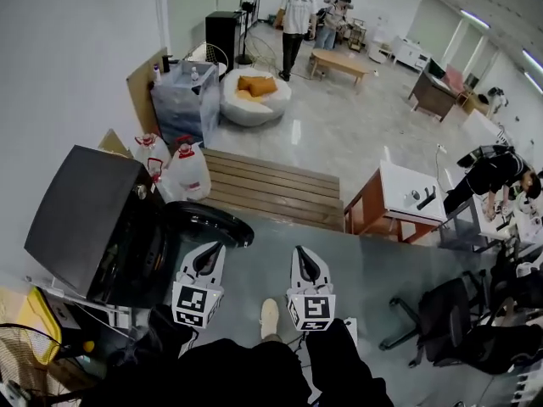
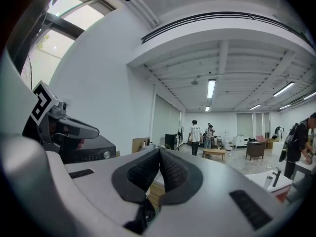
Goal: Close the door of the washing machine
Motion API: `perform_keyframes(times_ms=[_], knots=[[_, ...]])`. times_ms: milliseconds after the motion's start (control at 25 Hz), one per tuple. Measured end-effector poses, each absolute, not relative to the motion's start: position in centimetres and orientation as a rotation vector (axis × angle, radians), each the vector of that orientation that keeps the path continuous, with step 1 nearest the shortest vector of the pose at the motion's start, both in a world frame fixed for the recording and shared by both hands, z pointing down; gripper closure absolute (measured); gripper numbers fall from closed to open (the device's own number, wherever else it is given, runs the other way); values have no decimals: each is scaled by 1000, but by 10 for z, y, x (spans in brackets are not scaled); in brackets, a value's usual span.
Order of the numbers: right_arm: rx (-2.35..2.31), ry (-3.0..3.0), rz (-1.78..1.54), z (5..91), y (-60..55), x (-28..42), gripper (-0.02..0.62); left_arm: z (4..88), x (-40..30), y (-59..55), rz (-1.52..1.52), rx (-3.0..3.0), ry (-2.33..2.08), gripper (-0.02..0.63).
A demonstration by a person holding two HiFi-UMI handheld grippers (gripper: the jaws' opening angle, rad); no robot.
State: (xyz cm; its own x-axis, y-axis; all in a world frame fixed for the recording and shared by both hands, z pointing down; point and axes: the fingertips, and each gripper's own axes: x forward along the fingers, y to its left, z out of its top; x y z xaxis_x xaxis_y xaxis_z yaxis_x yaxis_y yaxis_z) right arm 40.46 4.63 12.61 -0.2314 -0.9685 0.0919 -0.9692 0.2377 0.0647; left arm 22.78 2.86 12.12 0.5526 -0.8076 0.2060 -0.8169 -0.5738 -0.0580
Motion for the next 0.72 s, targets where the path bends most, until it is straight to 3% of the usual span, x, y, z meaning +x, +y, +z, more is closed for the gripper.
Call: perform_keyframes(times_ms=[720], knots=[[1326, -2646, 100, 190, -148, 392, 578, 176, 226, -106, 339, 2308, -1837, 574]])
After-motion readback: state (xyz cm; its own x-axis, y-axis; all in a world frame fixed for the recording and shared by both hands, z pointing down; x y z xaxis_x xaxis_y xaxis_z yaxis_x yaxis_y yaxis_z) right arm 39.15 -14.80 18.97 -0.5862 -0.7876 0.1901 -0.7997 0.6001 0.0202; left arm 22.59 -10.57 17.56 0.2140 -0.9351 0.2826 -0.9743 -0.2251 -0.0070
